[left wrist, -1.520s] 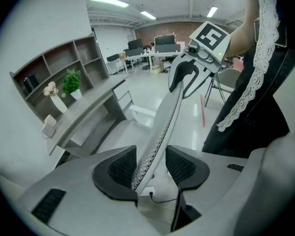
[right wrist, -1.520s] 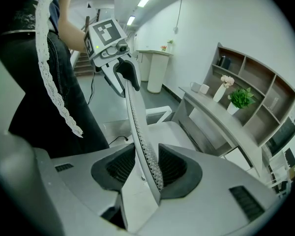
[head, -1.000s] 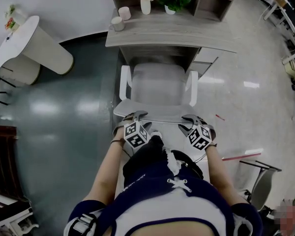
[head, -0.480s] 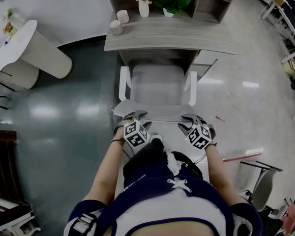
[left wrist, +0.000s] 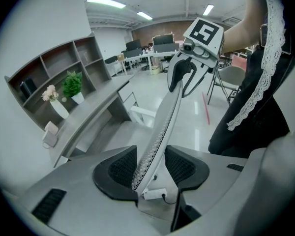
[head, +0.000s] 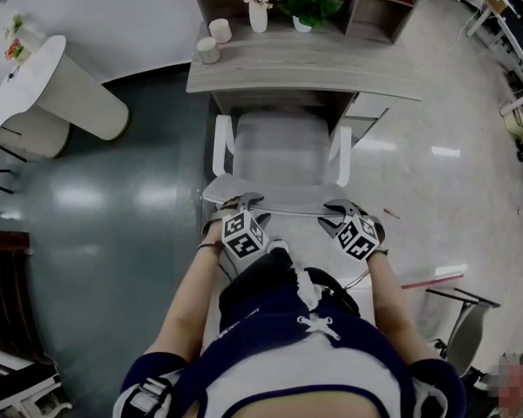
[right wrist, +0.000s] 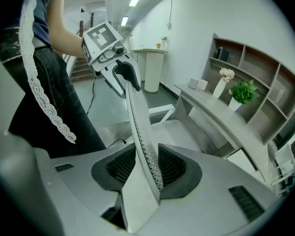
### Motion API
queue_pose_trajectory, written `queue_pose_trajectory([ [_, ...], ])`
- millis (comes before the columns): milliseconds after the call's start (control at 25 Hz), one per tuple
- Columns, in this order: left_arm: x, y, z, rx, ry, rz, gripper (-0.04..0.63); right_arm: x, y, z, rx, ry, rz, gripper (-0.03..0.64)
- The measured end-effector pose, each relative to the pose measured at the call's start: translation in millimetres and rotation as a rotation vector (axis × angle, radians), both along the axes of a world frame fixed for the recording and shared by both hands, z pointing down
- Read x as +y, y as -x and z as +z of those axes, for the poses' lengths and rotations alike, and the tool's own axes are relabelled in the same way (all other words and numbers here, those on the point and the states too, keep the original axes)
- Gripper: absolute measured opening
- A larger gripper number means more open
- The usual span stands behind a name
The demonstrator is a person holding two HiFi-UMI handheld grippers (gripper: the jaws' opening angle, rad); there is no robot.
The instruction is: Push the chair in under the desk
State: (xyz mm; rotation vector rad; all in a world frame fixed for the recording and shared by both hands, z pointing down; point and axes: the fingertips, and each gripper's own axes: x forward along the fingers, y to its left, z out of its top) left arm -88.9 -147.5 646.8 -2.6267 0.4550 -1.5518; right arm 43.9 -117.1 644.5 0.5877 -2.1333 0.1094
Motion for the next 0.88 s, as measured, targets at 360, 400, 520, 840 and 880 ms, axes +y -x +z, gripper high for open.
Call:
queue_pose_trajectory([
  [360,-20.5,-2.1,-0.1,-0.001,0.002,0.005,0.189,-19.9,-1.2,-0.6,-0.007,0.014,0.004,0.137],
  [400,-22.6,-2.3,0.1,0.000,0.001,0.005,0.189,-21.8,-1.5,-0.5,-0.008,0.016,0.004,0.137],
  [520,-28.7,-1.9,0.3,-0.001,0.000,0.004,0.189,-27.3,-1.2,-0.3,-0.010,0.021,0.003,0.137],
  [840,-43.5,-1.3,-1.2,0.000,0.004,0.002,0.189,-42.0,-0.9,-1.4,-0.008,0.016,0.007,0.137],
  [880,-45.1,-1.0,-1.1,0.000,0.002,0.002,0.189,-43.7,-0.6,-1.3,-0.008,0.015,0.006,0.138],
])
